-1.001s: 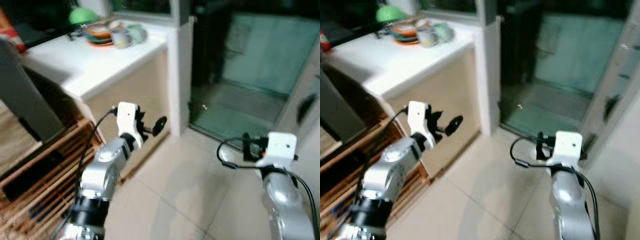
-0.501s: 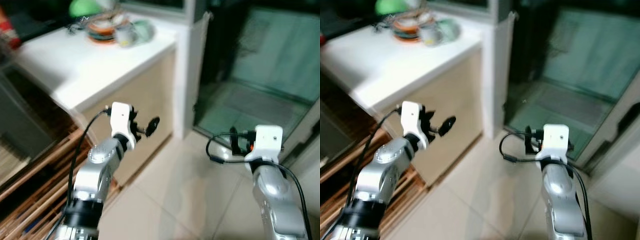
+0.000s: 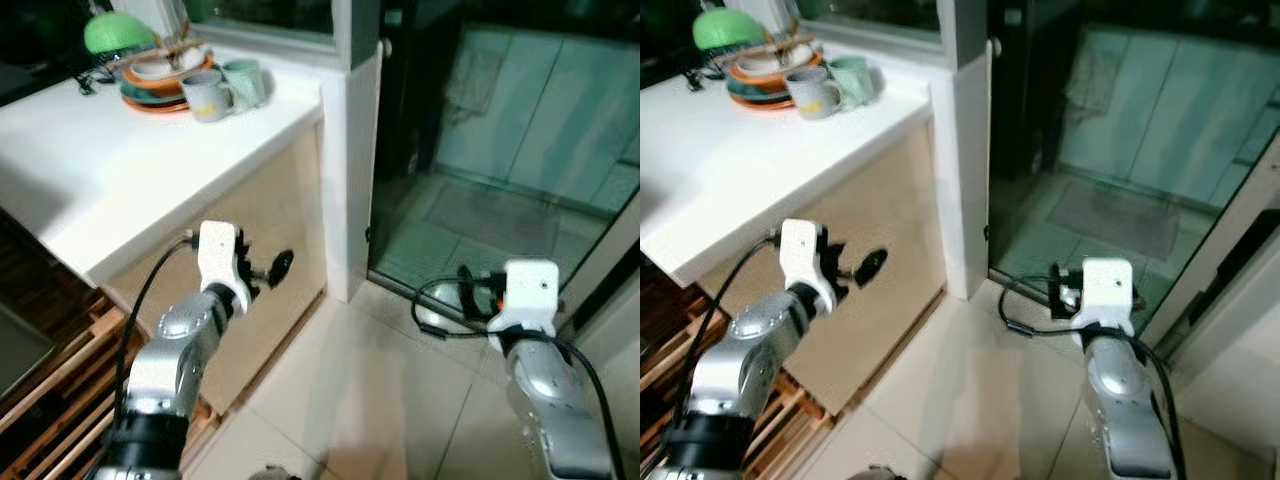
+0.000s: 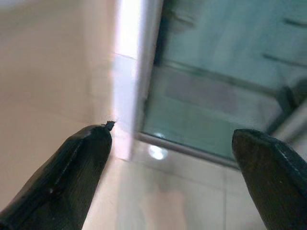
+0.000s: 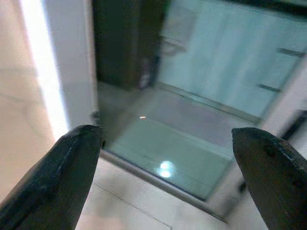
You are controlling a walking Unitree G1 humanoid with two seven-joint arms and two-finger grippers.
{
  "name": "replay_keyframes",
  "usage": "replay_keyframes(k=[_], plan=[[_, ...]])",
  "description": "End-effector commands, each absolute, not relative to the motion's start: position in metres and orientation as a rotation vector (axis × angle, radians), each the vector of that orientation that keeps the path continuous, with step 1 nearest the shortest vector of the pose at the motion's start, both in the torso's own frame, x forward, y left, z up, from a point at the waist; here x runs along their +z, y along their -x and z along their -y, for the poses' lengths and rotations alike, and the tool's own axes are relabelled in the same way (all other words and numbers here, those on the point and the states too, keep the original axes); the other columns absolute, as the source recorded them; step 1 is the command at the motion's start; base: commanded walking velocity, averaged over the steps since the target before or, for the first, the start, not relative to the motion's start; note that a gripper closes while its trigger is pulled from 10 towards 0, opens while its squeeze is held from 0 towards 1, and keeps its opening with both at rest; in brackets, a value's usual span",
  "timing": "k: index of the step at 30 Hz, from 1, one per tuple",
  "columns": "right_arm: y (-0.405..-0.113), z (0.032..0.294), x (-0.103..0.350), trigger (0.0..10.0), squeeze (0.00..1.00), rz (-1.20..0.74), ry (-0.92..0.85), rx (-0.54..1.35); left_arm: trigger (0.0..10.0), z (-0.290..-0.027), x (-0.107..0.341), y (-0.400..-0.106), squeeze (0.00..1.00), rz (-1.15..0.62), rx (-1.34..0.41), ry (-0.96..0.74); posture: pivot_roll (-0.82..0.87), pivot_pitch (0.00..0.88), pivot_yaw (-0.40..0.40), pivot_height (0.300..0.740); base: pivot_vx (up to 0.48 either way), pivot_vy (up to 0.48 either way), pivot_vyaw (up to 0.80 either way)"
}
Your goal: Restocking fridge
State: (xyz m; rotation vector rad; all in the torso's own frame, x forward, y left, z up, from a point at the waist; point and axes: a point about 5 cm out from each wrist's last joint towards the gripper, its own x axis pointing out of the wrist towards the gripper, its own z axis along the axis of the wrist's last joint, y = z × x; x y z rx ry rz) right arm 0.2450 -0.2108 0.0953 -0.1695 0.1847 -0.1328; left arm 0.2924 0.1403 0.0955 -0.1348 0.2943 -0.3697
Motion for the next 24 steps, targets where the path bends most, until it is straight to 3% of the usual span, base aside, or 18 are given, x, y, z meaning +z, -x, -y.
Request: replay_keyframes(k=[1,6,13,24], plan=[[-0.247,0.207,0.099,10.0,0.14,-0.178,0.174,-0.104,10.0,-0.141,0.103,-0.293,0.00,-0.272,-0.378,0.102,-0.14,0.000,0.046,0.740,0.000,0.000,-0.80],[-0.253,0.204,0.101,10.0,0.13,-0.170,0.176,-0.081,10.0,-0.126,0.112,-0.294,0.00,-0.243,-0.423,0.106,-0.14,0.000,0.048,0.740,0.000,0.000,-0.16],[-0.253,0.202,0.101,10.0,0.13,-0.162,0.164,-0.089,10.0,-0.126,0.112,-0.294,0.00,-0.249,-0.435,0.103,-0.14,0.000,0.062,0.740,0.000,0.000,0.00],[-0.252,0.197,0.099,10.0,0.20,-0.155,0.115,-0.080,10.0,-0.134,0.118,-0.306,0.00,-0.221,-0.318,0.114,-0.15,0.000,0.071,0.740,0.000,0.000,-0.73]])
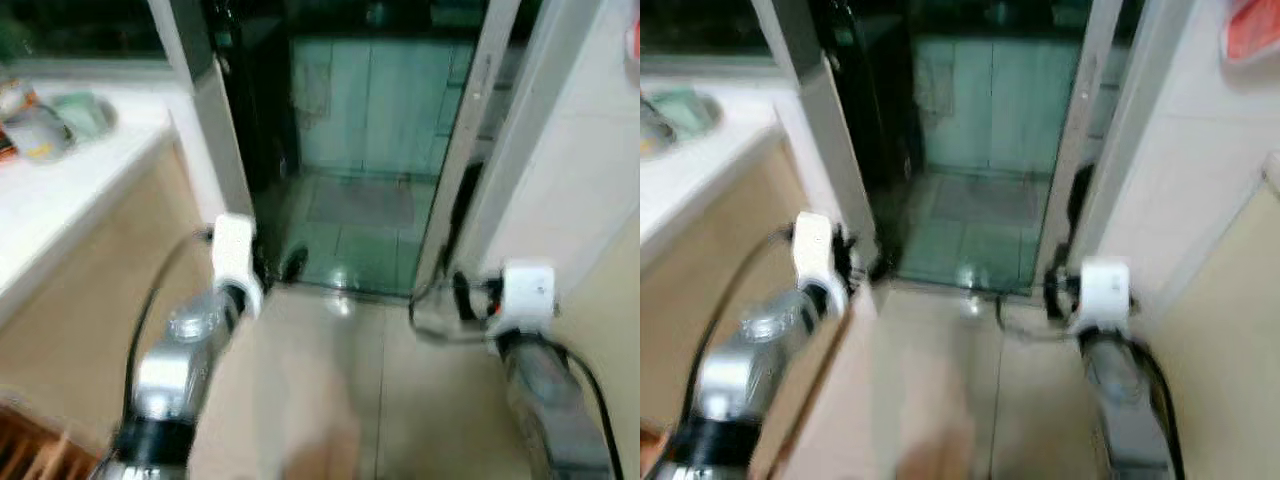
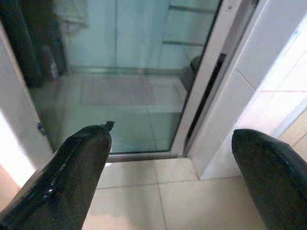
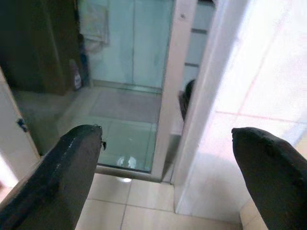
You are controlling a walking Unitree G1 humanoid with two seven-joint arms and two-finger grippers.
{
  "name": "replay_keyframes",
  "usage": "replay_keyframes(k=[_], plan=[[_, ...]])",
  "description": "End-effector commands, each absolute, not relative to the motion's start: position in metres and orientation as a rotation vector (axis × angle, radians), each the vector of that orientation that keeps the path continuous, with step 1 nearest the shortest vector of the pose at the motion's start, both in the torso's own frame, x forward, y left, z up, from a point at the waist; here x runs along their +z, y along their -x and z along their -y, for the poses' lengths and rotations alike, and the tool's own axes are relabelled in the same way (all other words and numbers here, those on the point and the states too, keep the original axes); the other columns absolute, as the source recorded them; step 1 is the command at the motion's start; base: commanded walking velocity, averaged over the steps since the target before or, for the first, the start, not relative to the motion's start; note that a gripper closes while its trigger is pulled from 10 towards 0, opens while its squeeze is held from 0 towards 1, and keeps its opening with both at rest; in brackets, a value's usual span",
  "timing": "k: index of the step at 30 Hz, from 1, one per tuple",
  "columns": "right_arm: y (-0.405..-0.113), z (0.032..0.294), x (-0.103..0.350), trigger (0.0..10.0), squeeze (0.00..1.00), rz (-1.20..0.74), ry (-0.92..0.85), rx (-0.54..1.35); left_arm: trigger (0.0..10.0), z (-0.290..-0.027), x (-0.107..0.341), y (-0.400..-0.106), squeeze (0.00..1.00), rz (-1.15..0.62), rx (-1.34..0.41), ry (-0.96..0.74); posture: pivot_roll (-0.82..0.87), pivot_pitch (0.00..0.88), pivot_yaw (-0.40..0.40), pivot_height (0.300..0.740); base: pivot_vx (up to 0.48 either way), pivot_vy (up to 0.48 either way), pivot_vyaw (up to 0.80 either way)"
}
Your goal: Restocking fridge
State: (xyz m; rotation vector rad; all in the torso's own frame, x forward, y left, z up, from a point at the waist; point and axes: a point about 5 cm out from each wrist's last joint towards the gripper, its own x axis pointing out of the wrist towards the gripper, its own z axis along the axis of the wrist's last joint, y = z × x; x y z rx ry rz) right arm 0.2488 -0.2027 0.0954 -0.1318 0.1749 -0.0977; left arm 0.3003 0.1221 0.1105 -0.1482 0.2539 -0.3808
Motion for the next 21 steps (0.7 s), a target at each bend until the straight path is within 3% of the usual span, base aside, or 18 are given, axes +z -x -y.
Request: replay_keyframes(k=[1,10,18,21], plan=[[-0.252,0.197,0.099,10.0,0.20,-0.155,0.115,-0.080,10.0,-0.134,0.118,-0.306,0.00,-0.221,-0.318,0.114,-0.15,0.000,0.071,0.740,0.000,0.000,0.00],[-0.253,0.201,0.099,10.0,0.17,-0.156,0.109,-0.107,10.0,-0.136,0.117,-0.300,0.00,-0.230,-0.336,0.053,-0.15,0.000,0.068,0.740,0.000,0.000,0.00],[-0.211,0.211,0.125,10.0,0.18,-0.073,-0.039,-0.092,10.0,-0.158,0.149,-0.253,0.00,-0.080,-0.311,0.101,-0.15,0.000,0.052,0.740,0.000,0.000,0.00],[-0.205,0.215,0.126,10.0,0.18,-0.075,-0.042,-0.093,10.0,-0.164,0.154,-0.248,0.00,-0.024,-0.309,0.096,-0.14,0.000,0.048,0.740,0.000,0.000,0.00]])
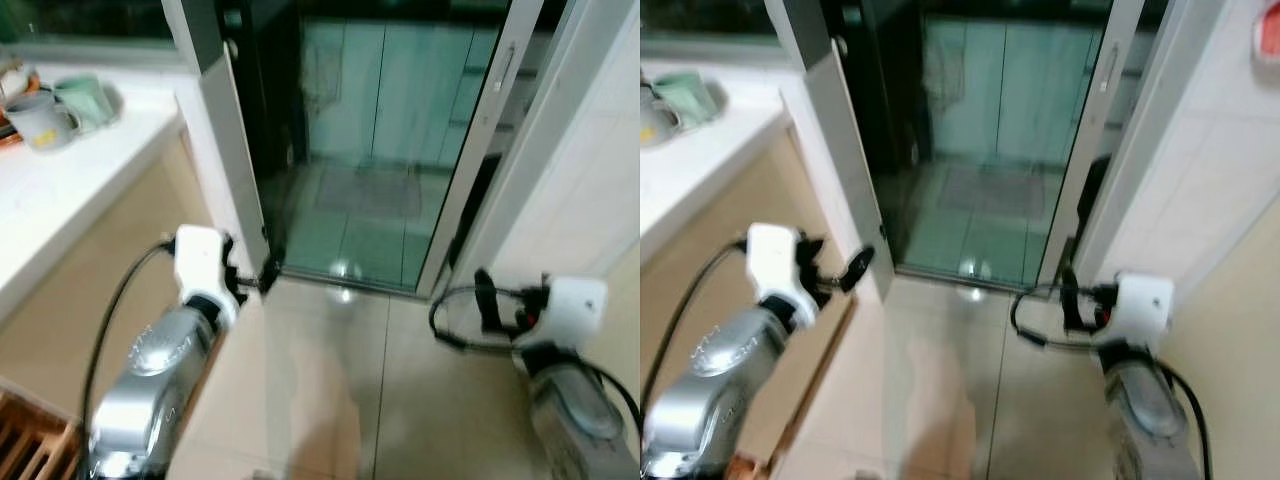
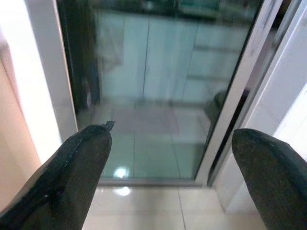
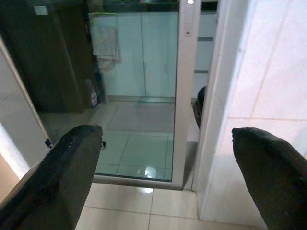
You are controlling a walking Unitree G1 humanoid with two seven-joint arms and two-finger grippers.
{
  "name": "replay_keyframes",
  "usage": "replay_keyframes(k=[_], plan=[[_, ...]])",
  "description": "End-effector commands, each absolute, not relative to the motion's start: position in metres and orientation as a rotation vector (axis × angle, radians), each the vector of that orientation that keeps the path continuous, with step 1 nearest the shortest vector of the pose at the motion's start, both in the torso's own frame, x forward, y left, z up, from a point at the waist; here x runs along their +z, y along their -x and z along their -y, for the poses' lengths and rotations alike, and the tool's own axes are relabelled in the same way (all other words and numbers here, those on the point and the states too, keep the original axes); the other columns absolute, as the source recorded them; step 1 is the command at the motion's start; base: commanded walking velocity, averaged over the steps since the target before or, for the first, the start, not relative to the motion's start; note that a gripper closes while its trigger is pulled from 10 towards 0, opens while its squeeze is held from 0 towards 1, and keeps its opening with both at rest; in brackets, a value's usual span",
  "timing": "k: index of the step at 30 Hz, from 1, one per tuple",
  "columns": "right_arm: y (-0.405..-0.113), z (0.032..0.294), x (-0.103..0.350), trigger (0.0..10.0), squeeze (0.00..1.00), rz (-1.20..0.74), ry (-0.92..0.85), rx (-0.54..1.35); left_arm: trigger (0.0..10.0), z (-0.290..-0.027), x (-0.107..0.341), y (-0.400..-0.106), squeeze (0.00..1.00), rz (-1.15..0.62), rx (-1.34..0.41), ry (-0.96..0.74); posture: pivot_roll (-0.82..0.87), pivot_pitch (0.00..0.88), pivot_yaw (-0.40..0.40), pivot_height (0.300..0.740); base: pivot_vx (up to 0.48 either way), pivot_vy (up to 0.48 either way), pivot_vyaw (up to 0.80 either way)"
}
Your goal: Restocking fridge
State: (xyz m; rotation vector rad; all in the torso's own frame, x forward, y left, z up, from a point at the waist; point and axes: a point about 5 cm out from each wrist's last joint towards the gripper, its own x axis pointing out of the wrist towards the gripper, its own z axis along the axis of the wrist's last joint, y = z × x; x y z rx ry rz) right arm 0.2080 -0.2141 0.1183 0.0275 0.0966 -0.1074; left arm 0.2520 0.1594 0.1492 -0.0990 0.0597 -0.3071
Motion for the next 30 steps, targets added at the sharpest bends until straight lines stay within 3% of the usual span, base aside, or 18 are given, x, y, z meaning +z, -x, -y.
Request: replay_keyframes(k=[1,3,10,30], plan=[[-0.205,0.215,0.126,10.0,0.18,-0.075,-0.042,-0.093,10.0,-0.164,0.154,-0.248,0.00,-0.024,-0.309,0.096,-0.14,0.000,0.048,0.740,0.000,0.000,0.00],[-0.204,0.213,0.124,10.0,0.18,-0.082,-0.033,-0.087,10.0,-0.170,0.149,-0.253,0.00,-0.049,-0.259,0.161,-0.14,0.000,0.048,0.740,0.000,0.000,0.00],[-0.205,0.200,0.121,10.0,0.18,-0.099,-0.021,-0.021,10.0,-0.162,0.146,-0.250,0.00,-0.101,-0.313,0.149,-0.13,0.000,0.060,0.740,0.000,0.000,0.00],[-0.205,0.201,0.117,10.0,0.19,-0.114,0.001,-0.014,10.0,-0.161,0.145,-0.254,0.00,-0.107,-0.323,0.149,-0.14,0.000,0.065,0.740,0.000,0.000,0.00]])
